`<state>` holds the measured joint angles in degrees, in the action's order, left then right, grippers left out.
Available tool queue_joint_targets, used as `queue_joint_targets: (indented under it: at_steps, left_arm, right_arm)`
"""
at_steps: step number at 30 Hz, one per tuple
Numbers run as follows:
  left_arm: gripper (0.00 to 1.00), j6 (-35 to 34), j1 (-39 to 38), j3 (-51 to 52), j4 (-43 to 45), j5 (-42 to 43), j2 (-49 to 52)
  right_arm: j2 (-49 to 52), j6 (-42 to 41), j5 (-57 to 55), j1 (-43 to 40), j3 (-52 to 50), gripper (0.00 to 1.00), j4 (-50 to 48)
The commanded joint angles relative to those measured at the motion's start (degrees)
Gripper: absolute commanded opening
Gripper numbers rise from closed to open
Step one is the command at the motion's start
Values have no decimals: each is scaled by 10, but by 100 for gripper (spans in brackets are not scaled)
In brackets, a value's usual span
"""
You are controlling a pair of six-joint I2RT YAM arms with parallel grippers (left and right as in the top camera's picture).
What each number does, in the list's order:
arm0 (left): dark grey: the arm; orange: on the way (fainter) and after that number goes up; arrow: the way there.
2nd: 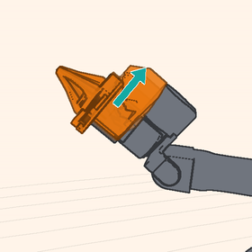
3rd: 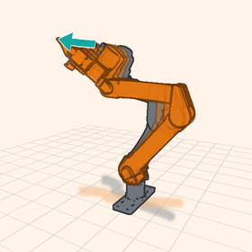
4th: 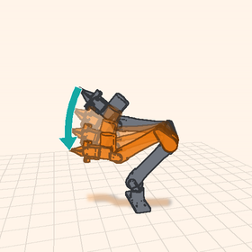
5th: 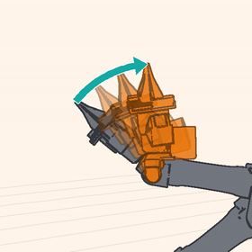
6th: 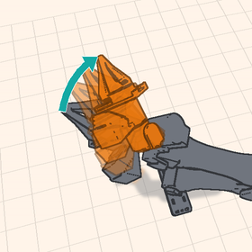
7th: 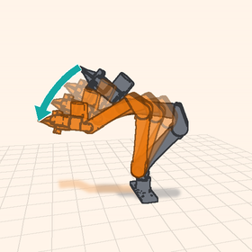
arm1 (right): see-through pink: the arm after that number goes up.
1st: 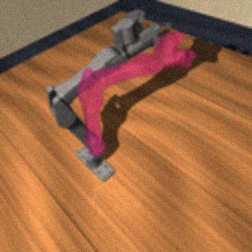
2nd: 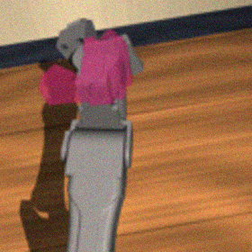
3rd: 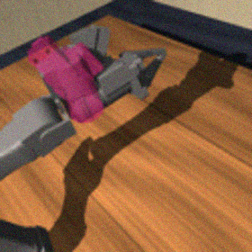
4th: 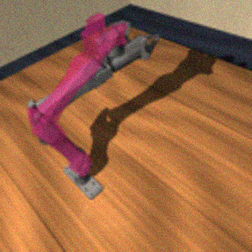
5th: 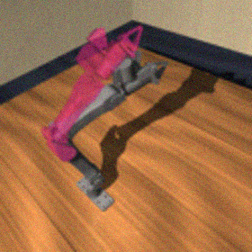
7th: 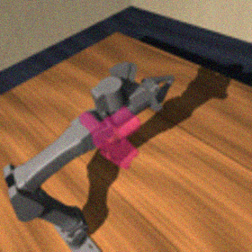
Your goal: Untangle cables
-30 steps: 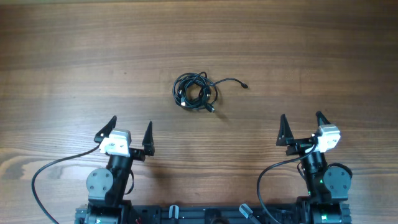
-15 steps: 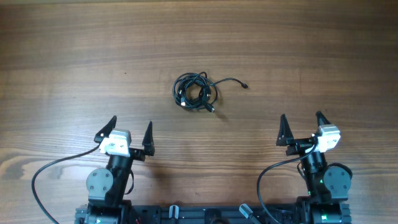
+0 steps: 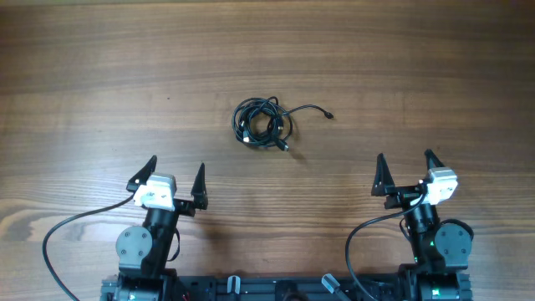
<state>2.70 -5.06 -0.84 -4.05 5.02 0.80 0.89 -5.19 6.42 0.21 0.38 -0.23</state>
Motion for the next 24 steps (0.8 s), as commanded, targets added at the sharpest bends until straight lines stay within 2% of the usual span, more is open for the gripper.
queue_joint_targets:
  at_steps: [1, 4, 8, 15, 20, 24]
  left_arm:
    - [100, -3, 4, 5, 2, 7, -4]
    - [100, -3, 4, 5, 2, 7, -4]
    - [100, -3, 4, 5, 2, 7, -4]
    - [100, -3, 4, 5, 2, 7, -4]
    - [100, -7, 4, 5, 20, 7, -4]
    - [100, -56, 4, 4, 32, 7, -4]
  right_arm:
    - [-5, -10, 9, -2, -1, 100, -2]
    - [-5, -13, 10, -2, -1, 100, -3]
    - [-3, -90, 26, -2, -1, 100, -3]
    - [63, -50, 109, -2, 24, 100, 10]
    - [154, -18, 109, -2, 109, 100, 17]
    - [260, -14, 109, -2, 231, 100, 94]
